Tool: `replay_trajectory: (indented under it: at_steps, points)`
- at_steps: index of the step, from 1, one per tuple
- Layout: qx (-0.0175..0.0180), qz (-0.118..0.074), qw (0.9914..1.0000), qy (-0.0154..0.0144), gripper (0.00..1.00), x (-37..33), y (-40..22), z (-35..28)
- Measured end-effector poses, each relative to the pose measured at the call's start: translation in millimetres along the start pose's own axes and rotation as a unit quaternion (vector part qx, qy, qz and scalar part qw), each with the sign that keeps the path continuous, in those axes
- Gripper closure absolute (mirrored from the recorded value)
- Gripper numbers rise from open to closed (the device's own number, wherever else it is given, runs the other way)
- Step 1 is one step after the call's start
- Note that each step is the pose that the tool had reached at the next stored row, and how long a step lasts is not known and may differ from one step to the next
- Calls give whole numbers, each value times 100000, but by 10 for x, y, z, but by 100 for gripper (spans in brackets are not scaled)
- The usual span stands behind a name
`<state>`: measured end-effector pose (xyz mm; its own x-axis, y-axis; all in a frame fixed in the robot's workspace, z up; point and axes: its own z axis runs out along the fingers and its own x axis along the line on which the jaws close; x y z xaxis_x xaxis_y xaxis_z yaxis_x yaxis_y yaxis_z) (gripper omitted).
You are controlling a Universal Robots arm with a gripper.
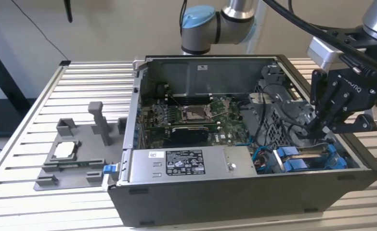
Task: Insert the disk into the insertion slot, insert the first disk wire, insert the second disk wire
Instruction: 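Insert the first disk wire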
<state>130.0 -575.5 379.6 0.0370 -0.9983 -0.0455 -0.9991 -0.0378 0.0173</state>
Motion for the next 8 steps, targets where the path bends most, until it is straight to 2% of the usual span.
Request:
replay_trajectory:
  at_steps: [6, 8]
  points:
    - [47, -1, 100000, 4, 81, 35, 1, 14]
    - [203, -8, 100000, -1, 81, 45, 2, 26]
